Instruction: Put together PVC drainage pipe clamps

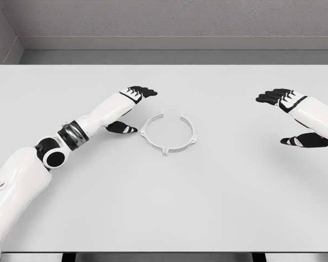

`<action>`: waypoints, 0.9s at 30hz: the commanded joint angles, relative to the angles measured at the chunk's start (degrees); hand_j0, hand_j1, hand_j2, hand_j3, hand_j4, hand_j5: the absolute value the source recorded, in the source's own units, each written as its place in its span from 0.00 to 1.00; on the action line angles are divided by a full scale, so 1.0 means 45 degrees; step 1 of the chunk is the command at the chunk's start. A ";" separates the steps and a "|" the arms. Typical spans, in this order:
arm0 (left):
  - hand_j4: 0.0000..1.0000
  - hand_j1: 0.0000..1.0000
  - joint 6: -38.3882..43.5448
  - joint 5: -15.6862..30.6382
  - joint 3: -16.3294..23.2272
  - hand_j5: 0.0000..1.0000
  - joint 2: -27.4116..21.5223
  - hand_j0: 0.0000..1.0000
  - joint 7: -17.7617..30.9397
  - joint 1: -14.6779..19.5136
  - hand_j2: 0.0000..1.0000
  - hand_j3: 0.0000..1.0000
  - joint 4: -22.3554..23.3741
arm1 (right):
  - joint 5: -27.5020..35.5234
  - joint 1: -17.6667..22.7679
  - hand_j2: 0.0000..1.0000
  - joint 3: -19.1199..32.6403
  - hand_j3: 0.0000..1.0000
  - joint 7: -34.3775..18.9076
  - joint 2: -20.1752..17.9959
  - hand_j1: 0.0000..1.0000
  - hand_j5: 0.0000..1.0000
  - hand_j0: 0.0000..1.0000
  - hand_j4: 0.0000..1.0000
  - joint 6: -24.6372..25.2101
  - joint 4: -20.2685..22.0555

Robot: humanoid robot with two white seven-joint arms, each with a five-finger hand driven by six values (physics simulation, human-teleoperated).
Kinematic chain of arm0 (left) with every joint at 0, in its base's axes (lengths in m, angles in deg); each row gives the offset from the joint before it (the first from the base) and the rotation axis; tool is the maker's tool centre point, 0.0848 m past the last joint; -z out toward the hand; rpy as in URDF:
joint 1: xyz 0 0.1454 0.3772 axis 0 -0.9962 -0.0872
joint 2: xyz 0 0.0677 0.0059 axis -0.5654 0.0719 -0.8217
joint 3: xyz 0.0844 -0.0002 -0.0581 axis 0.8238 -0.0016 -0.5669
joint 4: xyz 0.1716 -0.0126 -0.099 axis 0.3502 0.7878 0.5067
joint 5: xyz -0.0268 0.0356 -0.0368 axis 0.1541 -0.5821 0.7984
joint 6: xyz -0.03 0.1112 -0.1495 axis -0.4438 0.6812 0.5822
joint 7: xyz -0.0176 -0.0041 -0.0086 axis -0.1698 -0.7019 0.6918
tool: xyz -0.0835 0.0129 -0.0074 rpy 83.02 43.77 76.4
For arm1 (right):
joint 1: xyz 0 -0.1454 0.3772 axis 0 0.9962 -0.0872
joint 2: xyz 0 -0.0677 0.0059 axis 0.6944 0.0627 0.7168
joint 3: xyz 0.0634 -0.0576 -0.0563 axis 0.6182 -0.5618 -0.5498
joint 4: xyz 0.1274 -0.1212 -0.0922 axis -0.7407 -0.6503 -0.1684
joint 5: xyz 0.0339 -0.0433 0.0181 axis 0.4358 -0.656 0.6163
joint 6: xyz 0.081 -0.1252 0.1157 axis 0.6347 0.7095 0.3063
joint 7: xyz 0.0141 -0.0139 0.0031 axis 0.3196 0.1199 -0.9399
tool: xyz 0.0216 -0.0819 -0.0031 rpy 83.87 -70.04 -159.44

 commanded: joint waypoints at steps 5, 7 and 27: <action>1.00 1.00 -0.0001 -0.0007 -0.0003 1.00 0.0091 1.00 -0.0007 -0.0020 1.00 1.00 -0.0019 | 0.0100 0.0000 1.00 -0.0001 1.00 0.0000 -0.0001 1.00 1.00 1.00 1.00 0.0037 0.0012; 1.00 1.00 -0.0001 -0.0007 -0.0003 1.00 0.0110 1.00 -0.0007 -0.0039 1.00 1.00 -0.0019 | 0.0100 0.0000 1.00 -0.0001 1.00 0.0000 -0.0001 1.00 1.00 1.00 1.00 0.0037 0.0012; 1.00 1.00 -0.0001 -0.0104 -0.0003 1.00 0.0774 1.00 0.0012 -0.0156 1.00 1.00 -0.0019 | 0.0100 0.0000 1.00 -0.0001 1.00 0.0000 -0.0001 1.00 1.00 1.00 1.00 0.0037 0.0012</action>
